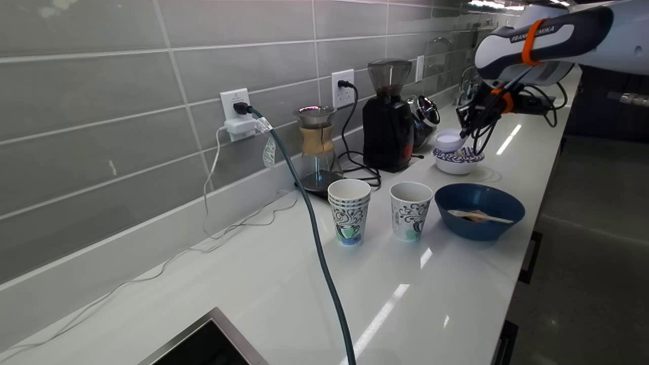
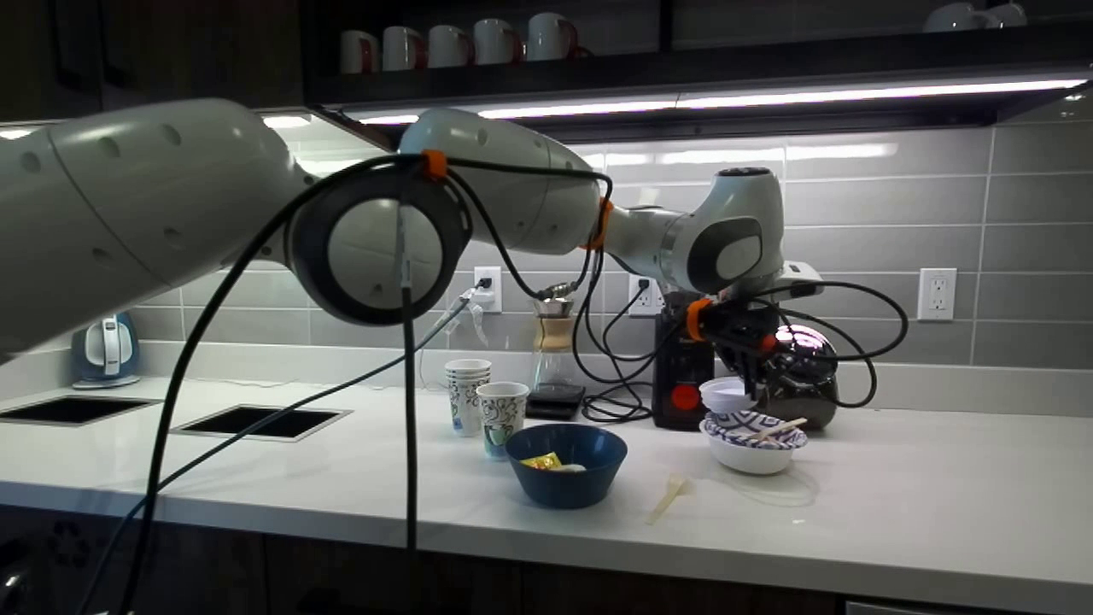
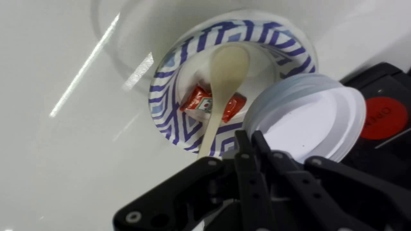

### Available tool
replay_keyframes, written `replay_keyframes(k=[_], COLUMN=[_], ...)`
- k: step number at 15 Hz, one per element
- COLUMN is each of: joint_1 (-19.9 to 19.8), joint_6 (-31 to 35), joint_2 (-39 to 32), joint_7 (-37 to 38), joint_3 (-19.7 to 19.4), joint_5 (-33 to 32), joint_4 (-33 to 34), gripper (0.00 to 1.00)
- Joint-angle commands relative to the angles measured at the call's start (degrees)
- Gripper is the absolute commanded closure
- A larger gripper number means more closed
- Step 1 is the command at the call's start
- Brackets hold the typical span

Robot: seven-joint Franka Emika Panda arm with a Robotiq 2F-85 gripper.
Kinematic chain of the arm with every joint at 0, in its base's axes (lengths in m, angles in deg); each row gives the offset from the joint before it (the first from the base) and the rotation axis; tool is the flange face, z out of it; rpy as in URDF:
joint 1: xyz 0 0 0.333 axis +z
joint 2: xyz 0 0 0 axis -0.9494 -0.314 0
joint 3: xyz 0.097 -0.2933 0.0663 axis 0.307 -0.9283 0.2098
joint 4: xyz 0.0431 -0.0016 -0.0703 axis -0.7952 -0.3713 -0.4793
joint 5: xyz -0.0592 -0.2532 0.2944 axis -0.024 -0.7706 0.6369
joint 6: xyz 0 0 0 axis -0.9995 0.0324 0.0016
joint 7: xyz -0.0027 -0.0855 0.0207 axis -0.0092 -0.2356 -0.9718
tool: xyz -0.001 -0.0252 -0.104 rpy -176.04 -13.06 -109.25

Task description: Remove the white bowl from the stacked paper plates and put them in the counter top

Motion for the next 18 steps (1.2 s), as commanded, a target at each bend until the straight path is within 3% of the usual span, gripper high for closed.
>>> replay_keyframes(k=[1, 4, 9, 18], joint_1=[-1.27, -2.11, -2.03, -1.08], joint_6=[-4.95, -9.64, -17.66, -17.65], joint_2=[1.95, 2.75, 1.66, -2.58], joint_7=[-2.3, -4.69, -6.13, -7.41], joint_3=[3.69, 7.19, 9.31, 8.39], joint_5=[3.22, 5.64, 5.32, 3.76], joint_4=[-0.03, -0.49, -0.57, -0.16], gripper=[0.99, 0.99, 0.99, 0.99])
